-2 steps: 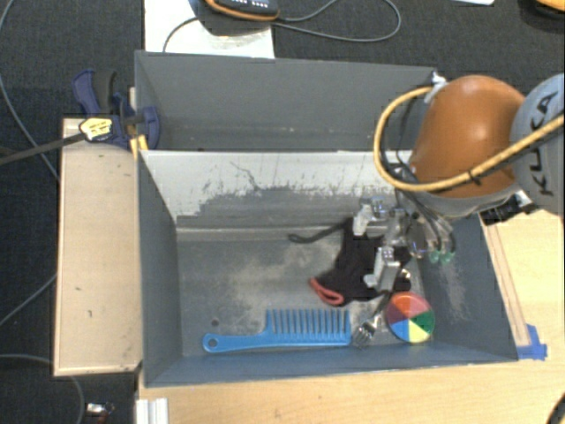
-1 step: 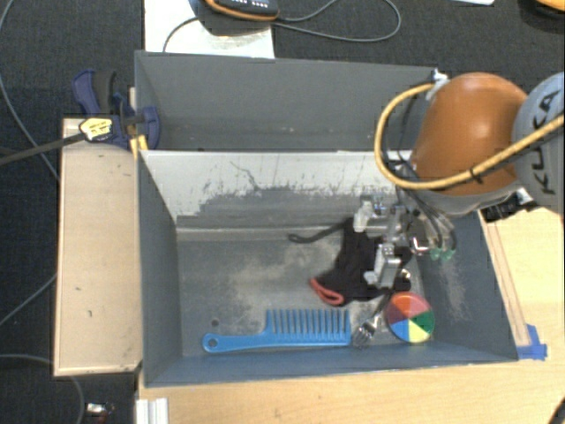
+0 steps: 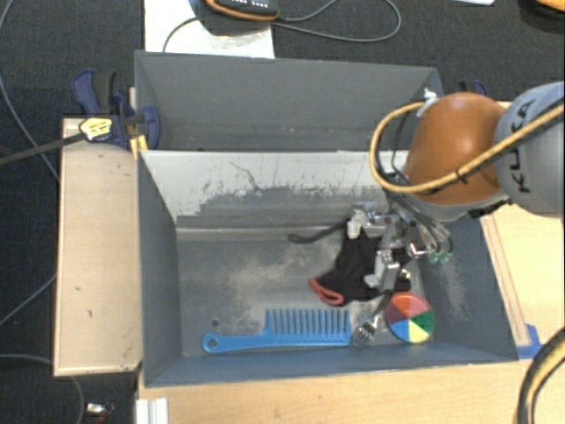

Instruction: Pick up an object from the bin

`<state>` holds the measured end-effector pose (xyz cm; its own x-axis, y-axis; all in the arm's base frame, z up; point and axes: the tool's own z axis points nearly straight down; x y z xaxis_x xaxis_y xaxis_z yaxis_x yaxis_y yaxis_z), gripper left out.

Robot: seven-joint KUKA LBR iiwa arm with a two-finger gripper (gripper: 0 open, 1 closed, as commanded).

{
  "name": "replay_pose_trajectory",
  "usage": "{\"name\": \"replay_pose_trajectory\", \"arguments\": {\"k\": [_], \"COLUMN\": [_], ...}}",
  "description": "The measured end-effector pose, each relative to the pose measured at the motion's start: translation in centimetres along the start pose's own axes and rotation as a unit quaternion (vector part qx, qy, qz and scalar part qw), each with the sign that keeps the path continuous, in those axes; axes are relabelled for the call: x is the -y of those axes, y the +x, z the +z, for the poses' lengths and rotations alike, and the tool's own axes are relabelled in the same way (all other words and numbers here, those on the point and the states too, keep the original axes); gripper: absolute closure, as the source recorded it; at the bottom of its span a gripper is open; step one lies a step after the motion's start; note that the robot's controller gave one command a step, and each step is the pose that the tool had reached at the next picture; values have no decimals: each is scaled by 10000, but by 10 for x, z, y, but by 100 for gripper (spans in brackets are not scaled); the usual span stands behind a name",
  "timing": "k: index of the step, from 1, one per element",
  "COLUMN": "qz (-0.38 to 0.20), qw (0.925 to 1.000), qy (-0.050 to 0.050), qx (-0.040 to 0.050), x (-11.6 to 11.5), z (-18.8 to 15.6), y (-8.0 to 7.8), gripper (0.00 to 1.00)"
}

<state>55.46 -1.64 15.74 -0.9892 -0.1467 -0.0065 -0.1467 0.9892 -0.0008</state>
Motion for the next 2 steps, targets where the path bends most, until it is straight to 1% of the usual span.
{"name": "replay_pose_trajectory", "arguments": {"k": [1,2], "qz": [-1680,-2594], "qw": [9858,9658], "qy": [-2,12], "qx": [17,34], "x": [25,25], "z": [90,87], "y": [-9,-23], "gripper": [0,0]}}
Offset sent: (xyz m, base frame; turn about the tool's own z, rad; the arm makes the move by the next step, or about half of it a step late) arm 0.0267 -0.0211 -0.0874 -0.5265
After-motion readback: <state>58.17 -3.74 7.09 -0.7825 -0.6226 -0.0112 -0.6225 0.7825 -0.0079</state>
